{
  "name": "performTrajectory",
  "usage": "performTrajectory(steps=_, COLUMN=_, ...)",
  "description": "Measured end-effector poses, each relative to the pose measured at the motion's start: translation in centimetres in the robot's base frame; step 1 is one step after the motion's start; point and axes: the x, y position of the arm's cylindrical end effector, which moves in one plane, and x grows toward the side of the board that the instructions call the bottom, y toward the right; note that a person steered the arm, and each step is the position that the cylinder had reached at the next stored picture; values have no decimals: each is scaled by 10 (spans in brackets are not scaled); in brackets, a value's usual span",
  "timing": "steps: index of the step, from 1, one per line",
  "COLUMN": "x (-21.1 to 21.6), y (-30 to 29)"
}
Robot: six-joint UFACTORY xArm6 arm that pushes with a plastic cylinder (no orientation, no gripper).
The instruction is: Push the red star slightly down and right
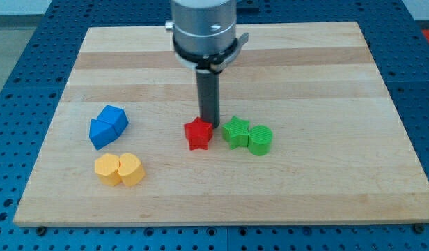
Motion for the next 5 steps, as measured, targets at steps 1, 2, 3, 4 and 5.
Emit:
performTrajectory(steps=1, x=12, y=-6)
performTrajectory(steps=2, x=-3, y=-1)
performTrajectory(steps=3, x=-23, y=-9)
performTrajectory(steps=4, x=6, y=-41)
performTrajectory(steps=5, x=59, y=-53)
